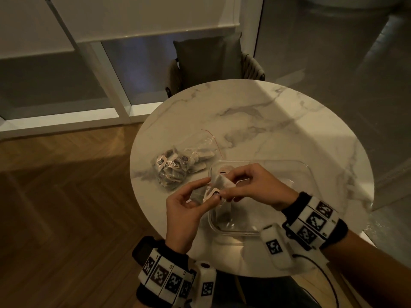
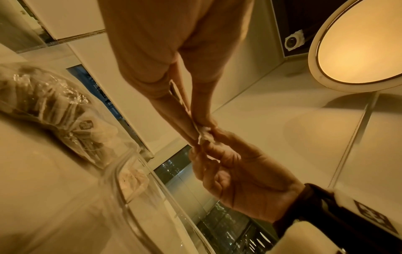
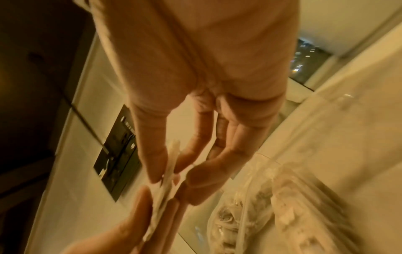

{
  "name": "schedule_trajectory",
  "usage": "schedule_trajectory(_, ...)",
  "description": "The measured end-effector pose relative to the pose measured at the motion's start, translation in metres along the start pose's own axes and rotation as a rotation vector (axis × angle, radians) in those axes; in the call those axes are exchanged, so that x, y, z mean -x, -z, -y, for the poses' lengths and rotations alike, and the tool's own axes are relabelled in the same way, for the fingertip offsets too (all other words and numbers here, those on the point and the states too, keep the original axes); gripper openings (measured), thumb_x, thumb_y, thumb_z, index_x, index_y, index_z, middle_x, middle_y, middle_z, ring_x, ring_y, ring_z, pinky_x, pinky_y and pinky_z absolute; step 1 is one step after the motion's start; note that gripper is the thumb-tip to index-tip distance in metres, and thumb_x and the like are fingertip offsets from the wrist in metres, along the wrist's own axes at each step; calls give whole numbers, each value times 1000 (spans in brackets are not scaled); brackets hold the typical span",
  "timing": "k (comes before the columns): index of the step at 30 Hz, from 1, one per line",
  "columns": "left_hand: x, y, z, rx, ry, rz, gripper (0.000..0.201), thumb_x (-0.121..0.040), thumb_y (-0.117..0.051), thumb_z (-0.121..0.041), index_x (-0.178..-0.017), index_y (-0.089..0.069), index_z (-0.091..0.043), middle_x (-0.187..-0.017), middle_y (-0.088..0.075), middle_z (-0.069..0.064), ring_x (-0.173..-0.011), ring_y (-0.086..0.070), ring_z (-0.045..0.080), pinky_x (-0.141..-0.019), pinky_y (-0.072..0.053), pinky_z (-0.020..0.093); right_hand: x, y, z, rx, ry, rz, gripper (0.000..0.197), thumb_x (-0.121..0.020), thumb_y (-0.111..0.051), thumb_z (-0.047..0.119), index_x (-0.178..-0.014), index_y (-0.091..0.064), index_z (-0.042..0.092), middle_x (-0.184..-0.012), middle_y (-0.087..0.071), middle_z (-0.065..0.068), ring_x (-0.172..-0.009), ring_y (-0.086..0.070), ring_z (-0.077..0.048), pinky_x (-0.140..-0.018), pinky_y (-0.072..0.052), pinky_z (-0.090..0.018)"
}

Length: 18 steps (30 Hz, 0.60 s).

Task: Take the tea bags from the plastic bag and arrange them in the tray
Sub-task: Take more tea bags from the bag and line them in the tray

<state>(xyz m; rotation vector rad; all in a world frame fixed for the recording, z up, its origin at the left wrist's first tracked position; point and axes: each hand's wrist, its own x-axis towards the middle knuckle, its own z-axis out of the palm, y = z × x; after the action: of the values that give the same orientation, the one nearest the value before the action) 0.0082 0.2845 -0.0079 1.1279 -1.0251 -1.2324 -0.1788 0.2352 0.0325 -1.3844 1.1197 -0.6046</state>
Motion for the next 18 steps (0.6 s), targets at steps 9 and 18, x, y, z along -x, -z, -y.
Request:
schedule_trajectory(9,-1,-2,18,54,142,-39,27,-90,-63,3,-113,-71,-9,-99,-76,15,-94,-73,34,-78,-61,40,15,-3,-2,-501,-19,-200,11,-90,-56,-6,-99,-58,-2,-90,-69,-22,-79,-70,-36,-73,-61,-46)
schedule_trajectory(18,4,-20,16,74,165,-31,34,-86,-61,-33,-96,-77,-5,-94,-75,18,-91,-70,36,-81,-59,46,20,12,8,392,167,-10,28,-79,-73,4,-100,-70,22,-81,-67,5,-72,-62,-4,-68,-52,-19)
